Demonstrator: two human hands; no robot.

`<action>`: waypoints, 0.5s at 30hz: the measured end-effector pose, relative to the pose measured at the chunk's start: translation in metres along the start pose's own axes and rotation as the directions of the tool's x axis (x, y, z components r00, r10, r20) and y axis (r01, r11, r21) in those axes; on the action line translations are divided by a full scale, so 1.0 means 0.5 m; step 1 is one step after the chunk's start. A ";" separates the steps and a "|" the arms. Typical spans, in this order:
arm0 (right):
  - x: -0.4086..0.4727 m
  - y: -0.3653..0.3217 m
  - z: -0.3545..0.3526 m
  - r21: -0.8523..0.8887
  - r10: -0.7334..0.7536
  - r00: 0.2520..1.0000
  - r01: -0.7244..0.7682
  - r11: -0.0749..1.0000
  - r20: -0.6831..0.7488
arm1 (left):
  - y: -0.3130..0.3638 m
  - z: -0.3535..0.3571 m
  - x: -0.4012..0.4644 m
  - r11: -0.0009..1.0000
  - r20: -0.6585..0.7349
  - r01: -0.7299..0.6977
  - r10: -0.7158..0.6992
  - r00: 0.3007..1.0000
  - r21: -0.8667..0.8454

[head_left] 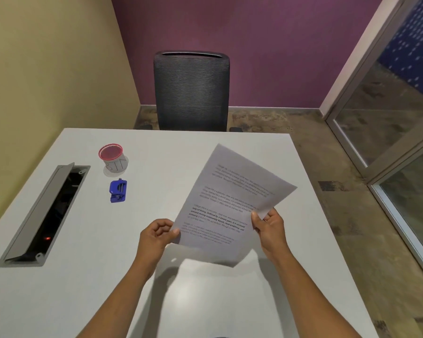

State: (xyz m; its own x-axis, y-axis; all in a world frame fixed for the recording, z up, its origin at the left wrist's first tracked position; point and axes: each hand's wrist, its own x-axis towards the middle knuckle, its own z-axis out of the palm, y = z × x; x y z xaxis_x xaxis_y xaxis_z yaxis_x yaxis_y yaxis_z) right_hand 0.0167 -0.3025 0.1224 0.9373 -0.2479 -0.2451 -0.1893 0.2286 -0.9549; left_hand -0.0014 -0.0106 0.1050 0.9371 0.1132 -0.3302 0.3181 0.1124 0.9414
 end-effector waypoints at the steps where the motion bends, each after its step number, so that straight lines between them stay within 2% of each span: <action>1: -0.001 -0.004 0.004 -0.019 -0.017 1.000 0.017 1.000 0.008 | 0.006 0.000 0.004 0.999 0.016 -0.021 0.020 1.000 0.050; 5: -0.006 -0.018 0.025 -0.114 -0.066 0.997 0.071 0.991 0.047 | 0.045 0.021 0.019 0.974 0.083 -0.150 0.137 0.987 0.173; 9: -0.010 -0.022 0.045 -0.131 -0.108 0.990 0.119 0.984 0.091 | 0.078 0.047 0.027 0.950 0.098 -0.269 0.256 0.962 0.158; 12: -0.008 -0.009 0.050 -0.169 -0.114 0.984 0.136 0.976 0.134 | 0.073 0.056 0.024 0.947 0.070 -0.286 0.279 0.958 0.149; 15: -0.009 0.030 0.048 -0.264 -0.056 0.989 0.091 0.960 0.137 | 0.044 0.060 0.023 0.948 0.040 -0.248 0.245 0.969 0.201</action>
State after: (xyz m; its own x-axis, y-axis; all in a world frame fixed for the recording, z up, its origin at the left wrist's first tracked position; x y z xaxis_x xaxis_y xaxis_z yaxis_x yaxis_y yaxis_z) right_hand 0.0167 -0.2754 0.1131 0.9776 -0.1293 -0.1662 -0.1740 -0.0519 -0.9834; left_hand 0.0208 -0.0364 0.1242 0.9915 0.0975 -0.0862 0.0977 -0.1198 0.9880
